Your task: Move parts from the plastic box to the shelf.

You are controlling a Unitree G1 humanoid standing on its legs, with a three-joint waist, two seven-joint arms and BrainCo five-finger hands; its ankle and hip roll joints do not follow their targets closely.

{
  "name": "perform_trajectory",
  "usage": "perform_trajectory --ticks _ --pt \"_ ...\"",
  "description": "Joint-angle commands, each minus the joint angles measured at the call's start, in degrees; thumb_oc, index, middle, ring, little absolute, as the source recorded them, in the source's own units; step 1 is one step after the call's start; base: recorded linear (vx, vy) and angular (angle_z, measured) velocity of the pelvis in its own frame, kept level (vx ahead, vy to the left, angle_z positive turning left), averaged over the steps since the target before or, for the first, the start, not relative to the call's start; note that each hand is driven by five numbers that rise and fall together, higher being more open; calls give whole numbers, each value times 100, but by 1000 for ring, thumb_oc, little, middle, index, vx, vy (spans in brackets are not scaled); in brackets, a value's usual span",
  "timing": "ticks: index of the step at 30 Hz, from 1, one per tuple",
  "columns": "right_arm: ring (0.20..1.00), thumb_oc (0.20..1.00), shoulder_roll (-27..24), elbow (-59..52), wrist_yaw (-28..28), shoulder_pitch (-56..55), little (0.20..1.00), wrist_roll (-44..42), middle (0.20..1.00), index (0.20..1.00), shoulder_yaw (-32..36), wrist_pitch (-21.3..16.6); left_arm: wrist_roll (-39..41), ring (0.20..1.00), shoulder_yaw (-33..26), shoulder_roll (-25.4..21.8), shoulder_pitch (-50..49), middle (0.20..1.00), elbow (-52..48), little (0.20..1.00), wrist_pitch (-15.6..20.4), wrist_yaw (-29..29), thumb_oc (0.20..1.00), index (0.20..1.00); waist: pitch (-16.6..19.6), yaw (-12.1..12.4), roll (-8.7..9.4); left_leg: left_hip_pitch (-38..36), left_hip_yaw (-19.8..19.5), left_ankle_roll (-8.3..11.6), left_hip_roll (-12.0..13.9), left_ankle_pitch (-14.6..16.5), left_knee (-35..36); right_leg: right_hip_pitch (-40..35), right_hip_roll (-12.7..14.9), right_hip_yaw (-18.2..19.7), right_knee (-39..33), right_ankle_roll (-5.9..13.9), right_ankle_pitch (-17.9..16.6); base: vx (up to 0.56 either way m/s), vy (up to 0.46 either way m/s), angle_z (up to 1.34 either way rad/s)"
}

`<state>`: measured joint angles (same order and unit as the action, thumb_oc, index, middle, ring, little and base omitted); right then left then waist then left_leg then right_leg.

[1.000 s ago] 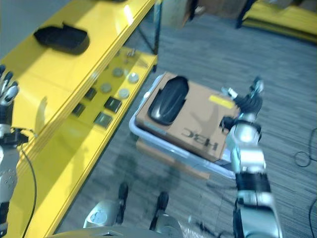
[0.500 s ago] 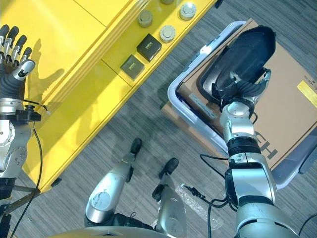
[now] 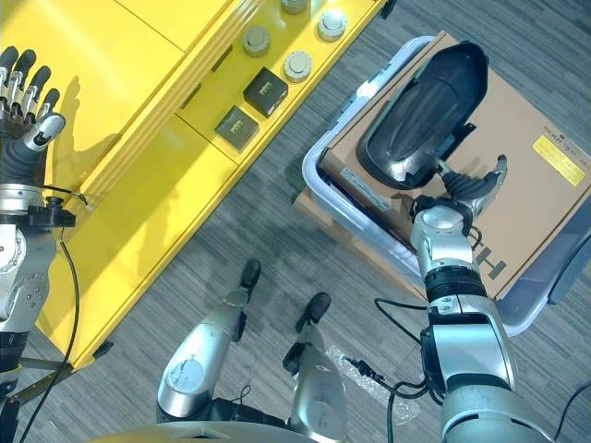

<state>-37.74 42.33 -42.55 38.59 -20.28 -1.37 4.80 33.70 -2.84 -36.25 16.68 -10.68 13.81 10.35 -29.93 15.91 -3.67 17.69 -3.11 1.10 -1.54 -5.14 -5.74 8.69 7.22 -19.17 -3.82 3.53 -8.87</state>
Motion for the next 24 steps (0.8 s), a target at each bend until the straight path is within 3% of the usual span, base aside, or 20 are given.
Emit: perform_trajectory --ticks 1,8,13,16,24 --pt "1000 1000 -350 242 -129 -329 1000 62 1000 1000 -208 -100 95 1000 -100 50 -208 1000 -280 1000 398 -11 1000 1000 588 4 61 332 -361 133 81 -37 97 -155 452 10 183 428 368 0 0 0" --pt "1000 1000 -320 496 63 -271 1000 -61 1000 1000 -305 -469 26 1000 -33 117 -164 1000 -246 1000 490 -23 1000 1000 512 13 15 297 -366 115 78 -30 133 -109 482 -29 190 423 328 -2 -1 -1" --pt "1000 1000 -388 -175 -279 -236 1000 -310 1000 1000 -103 -928 90 1000 -95 99 -292 1000 -343 1000 512 -30 1000 1000 555 14 6 190 -386 94 67 -18 212 -104 488 -30 213 435 324 0 0 0" --pt "1000 1000 -438 -773 -343 -169 1000 -225 1000 1000 38 -653 215 1000 -196 19 -326 1000 -342 1000 451 -90 1000 1000 608 11 29 119 -394 78 69 -4 250 -123 488 -30 222 450 328 0 0 0" --pt "1000 1000 -409 -1006 -359 28 1000 -120 1000 1000 -10 -442 300 1000 -225 -67 -248 1000 -249 1000 332 -80 1000 1000 627 18 35 16 -386 60 72 7 296 -172 489 -28 239 468 333 0 0 0"
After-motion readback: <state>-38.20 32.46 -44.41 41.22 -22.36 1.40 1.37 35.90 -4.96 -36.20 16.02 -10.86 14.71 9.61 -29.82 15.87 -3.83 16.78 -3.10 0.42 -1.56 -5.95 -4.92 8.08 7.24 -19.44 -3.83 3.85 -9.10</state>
